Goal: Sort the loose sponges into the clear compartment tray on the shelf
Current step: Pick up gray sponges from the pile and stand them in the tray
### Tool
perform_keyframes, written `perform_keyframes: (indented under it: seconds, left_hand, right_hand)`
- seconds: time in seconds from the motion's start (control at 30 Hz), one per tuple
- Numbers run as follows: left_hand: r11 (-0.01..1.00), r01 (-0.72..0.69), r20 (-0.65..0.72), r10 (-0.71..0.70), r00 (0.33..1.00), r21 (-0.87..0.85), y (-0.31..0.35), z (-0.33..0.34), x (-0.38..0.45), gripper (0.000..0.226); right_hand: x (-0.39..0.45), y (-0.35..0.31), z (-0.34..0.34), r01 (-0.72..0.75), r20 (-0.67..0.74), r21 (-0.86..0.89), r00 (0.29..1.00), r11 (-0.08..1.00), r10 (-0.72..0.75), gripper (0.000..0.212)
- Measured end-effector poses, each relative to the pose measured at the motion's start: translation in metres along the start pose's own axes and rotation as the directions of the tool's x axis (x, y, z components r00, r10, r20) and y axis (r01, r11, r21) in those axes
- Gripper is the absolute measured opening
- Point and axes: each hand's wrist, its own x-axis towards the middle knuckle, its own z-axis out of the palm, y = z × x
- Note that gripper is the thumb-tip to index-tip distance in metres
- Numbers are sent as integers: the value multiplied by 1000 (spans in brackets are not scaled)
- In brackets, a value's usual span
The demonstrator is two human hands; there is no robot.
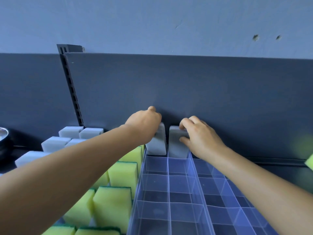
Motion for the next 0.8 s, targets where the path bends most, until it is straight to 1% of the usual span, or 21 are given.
perform_keyframes:
  seconds: [0.17,0.27,0.33,0.47,0.57,0.67,0.8]
  left_hand:
    - [995,-61,62,56,996,82,19,16,0,25]
    - [995,-70,56,66,996,66,18,18,0,30]
    - [995,-80,60,76,995,56,15,17,-2,31]
    - [990,-117,85,111,990,77,14,14,-9,26]
    - [991,-121,124,113,986,61,18,11,-13,28]
    - [994,-107,90,107,990,-11,28,2,-16,28]
    - [984,-155,0,156,988,-83,61,-13,-19,36]
  right_hand:
    - [-3,-4,6,-16,24,-56,1000,998,18,23]
    - [-5,-2,13,-22,67,-109,997,994,29,21]
    - [-6,-1,15,-18,83,-110,996,994,27,23]
    - [-7,-1,10,-31,122,-100,992,995,44,26]
    - [-13,-2,1,-57,140,-63,988,996,66,34]
    - [-25,4,-13,-55,124,-36,990,998,59,44]
    - [-47,23,-37,-46,124,-64,991,997,54,54]
